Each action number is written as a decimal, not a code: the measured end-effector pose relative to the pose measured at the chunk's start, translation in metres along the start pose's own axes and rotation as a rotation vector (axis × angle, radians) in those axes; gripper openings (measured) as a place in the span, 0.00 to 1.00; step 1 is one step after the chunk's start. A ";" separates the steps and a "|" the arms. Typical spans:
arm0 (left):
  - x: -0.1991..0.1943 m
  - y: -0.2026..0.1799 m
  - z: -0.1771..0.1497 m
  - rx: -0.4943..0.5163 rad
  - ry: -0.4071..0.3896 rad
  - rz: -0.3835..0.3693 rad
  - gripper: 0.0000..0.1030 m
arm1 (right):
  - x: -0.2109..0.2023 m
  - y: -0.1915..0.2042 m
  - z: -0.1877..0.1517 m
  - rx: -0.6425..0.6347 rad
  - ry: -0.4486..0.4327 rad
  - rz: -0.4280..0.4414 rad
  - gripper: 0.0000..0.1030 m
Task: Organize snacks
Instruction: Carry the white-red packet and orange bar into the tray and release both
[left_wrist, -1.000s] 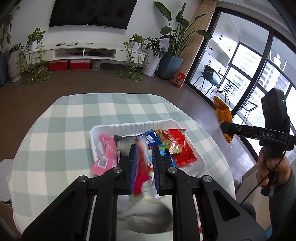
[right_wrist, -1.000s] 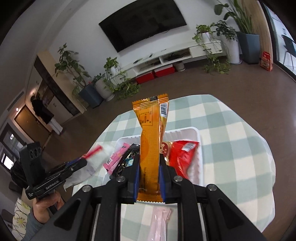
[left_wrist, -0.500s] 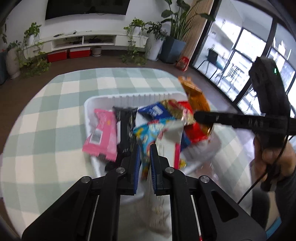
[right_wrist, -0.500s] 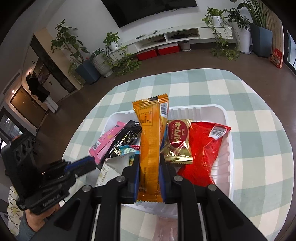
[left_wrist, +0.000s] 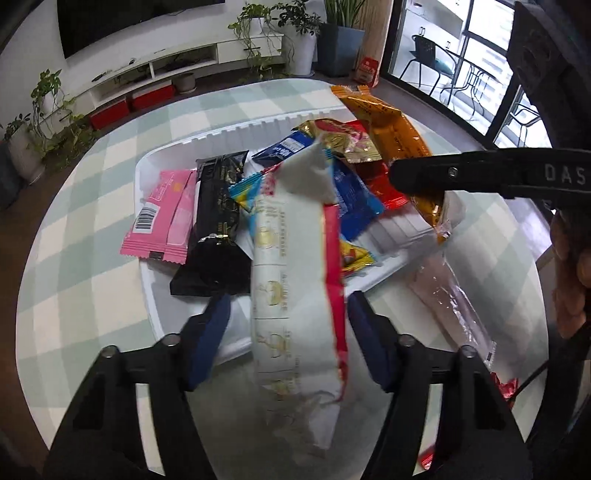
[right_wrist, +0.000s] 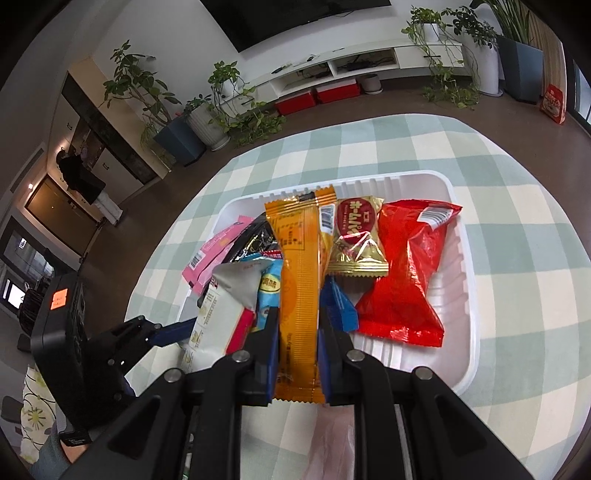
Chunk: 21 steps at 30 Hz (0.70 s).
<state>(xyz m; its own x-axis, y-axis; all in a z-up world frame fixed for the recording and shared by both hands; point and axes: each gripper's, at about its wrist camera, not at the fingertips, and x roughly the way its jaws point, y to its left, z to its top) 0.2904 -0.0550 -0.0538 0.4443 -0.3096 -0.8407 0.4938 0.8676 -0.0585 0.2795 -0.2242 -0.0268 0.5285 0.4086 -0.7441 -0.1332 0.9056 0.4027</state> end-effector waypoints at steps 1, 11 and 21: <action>0.000 -0.002 0.000 0.003 -0.003 0.001 0.46 | 0.000 -0.001 0.000 0.005 -0.004 0.003 0.19; -0.021 -0.010 0.002 0.014 -0.047 -0.066 0.11 | -0.002 0.000 -0.001 0.015 -0.017 0.025 0.19; -0.012 -0.011 0.012 0.046 0.015 -0.063 0.12 | 0.007 0.002 0.001 0.005 0.012 0.014 0.19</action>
<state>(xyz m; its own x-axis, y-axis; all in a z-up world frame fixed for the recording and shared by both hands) 0.2884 -0.0658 -0.0361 0.4004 -0.3572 -0.8438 0.5548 0.8274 -0.0870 0.2842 -0.2196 -0.0308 0.5168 0.4226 -0.7445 -0.1362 0.8991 0.4159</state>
